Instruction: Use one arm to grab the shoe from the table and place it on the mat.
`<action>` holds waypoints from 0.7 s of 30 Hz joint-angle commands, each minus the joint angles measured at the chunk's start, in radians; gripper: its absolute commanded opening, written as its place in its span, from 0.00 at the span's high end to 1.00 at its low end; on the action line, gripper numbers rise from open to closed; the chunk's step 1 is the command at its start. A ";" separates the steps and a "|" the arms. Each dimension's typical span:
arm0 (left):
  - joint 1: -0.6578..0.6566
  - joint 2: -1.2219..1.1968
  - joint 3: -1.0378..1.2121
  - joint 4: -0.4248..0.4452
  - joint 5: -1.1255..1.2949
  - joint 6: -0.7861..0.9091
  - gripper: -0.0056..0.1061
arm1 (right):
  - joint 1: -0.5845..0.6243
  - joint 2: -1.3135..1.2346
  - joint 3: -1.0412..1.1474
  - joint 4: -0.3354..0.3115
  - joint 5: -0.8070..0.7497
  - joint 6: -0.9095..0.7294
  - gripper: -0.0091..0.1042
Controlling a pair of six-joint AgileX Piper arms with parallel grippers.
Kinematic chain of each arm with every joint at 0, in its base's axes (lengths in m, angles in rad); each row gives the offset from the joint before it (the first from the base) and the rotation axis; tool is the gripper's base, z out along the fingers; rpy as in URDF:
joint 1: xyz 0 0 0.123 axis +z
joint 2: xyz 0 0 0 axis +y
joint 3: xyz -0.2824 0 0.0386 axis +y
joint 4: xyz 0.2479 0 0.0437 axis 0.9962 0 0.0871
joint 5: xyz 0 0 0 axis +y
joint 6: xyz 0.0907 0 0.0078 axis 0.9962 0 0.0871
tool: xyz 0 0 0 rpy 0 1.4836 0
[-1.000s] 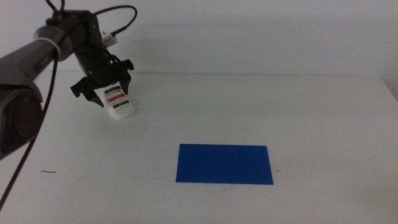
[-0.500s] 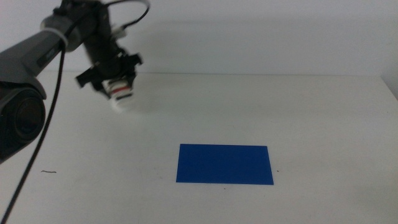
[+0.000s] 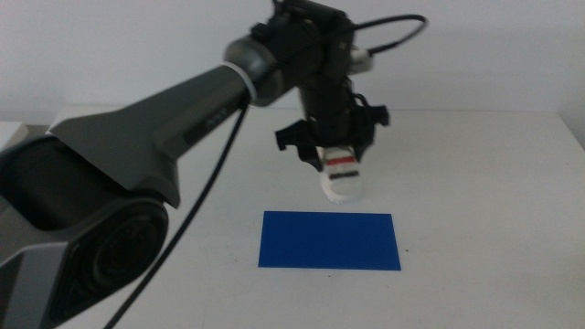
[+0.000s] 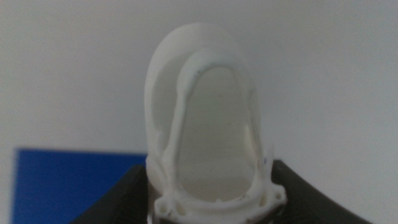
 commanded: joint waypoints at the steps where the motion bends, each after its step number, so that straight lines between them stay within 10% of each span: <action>1: -0.028 -0.010 -0.001 0.009 -0.001 0.022 0.96 | 0.000 -0.005 0.002 -0.006 -0.010 -0.004 0.22; 21: -0.087 -0.097 0.231 0.001 -0.001 0.220 0.96 | 0.000 -0.005 0.002 -0.006 -0.010 -0.004 0.22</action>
